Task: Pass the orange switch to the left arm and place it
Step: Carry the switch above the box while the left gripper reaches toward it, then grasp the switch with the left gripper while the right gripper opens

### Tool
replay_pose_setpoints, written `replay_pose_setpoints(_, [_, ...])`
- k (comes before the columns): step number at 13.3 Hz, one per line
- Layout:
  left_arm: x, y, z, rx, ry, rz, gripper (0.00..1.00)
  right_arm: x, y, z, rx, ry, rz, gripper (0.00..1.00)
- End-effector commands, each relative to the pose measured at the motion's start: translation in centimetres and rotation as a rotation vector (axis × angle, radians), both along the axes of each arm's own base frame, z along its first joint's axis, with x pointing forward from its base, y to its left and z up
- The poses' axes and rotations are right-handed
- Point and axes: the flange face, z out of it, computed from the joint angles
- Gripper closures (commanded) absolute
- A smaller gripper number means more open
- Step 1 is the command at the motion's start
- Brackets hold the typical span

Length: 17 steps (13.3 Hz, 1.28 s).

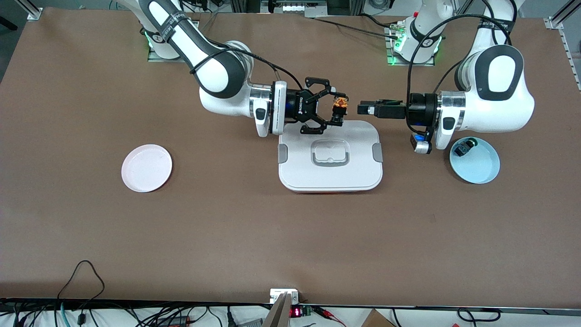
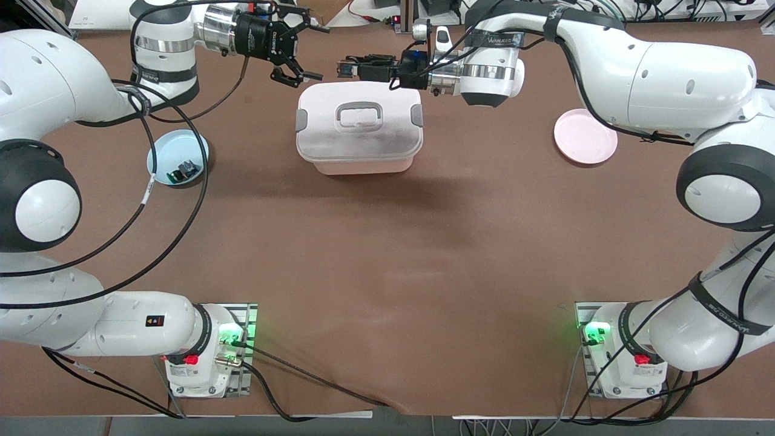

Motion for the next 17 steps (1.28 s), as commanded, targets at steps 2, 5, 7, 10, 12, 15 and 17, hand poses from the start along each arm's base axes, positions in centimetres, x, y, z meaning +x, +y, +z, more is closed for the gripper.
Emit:
replay_pose_setpoints(2, [-0.9,-0.9,-2.6,-0.095,-0.045,0.037,0.0,0.2,0.6,0.2,0.006,-0.015,-0.016,0.99])
replay_pose_setpoints(5, [-1.5,-1.8,-3.3,-0.128,-0.016,0.054,0.12,0.2,0.6,0.2,0.007,-0.015,-0.015,0.99])
replay_pose_setpoints(7, [-1.9,-2.6,-3.4,-0.139,-0.008,0.047,0.15,0.2,0.6,0.2,0.007,-0.015,-0.015,0.99])
replay_pose_setpoints(10, [-2.1,-3.4,-3.8,-0.13,-0.037,0.06,0.28,0.2,0.6,0.1,0.006,-0.013,-0.015,0.98])
replay_pose_setpoints(12, [-2.3,-3.4,-4.2,-0.138,-0.041,0.067,0.52,0.2,0.6,0.1,0.006,-0.013,-0.015,0.98])
replay_pose_setpoints(15, [-2.3,-3.5,-4.0,-0.149,-0.039,0.071,0.74,0.2,0.6,0.0,0.005,-0.012,-0.014,0.98])
replay_pose_setpoints(17, [-2.2,-3.5,-4.0,-0.151,-0.04,0.069,0.78,0.2,0.6,-0.1,0.005,-0.011,-0.014,0.98])
